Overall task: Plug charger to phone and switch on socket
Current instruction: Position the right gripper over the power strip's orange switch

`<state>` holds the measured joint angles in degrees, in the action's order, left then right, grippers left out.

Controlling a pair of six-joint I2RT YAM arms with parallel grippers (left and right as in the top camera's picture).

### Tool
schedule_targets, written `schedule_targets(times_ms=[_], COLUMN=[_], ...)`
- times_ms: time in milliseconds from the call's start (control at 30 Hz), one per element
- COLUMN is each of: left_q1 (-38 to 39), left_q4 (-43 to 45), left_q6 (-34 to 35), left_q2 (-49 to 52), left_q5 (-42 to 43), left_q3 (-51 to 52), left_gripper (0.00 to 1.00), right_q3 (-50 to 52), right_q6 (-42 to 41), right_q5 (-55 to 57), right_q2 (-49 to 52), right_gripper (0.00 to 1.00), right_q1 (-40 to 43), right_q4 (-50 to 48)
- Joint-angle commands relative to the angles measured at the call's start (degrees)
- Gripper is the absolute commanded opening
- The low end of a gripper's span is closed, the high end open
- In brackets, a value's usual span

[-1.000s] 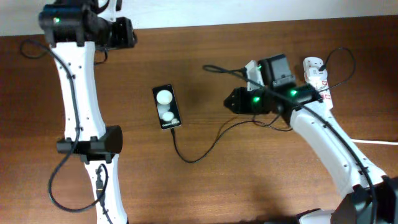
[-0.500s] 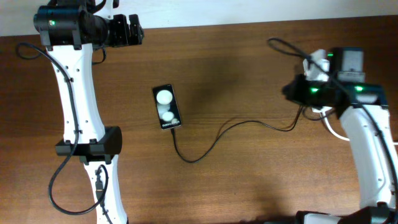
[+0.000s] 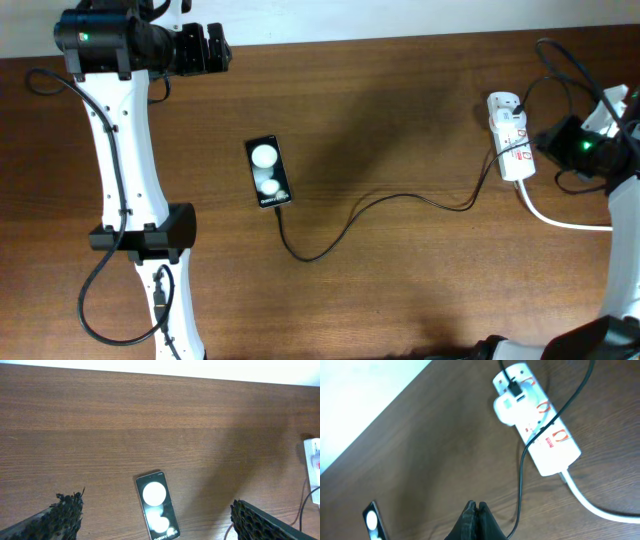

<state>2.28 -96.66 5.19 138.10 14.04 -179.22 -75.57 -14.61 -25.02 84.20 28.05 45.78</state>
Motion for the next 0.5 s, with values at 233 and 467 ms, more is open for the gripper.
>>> schedule_targets(times_ms=[233, 467], left_q1=[-0.2, -0.2], left_q4=[0.0, 0.0], left_q6=[-0.1, -0.1], left_q2=[-1.2, -1.2], left_q5=[-0.4, -0.4], left_q3=[-0.5, -0.5], left_gripper=[0.99, 0.99], right_q3=[-16.2, -16.6], right_q6=[-0.9, -1.1], right_q5=[5.9, 11.2], right_q2=[17.4, 25.7], right_gripper=[0.04, 0.04], right_q1=[0.6, 0.6], right_q4=[2.6, 0.8])
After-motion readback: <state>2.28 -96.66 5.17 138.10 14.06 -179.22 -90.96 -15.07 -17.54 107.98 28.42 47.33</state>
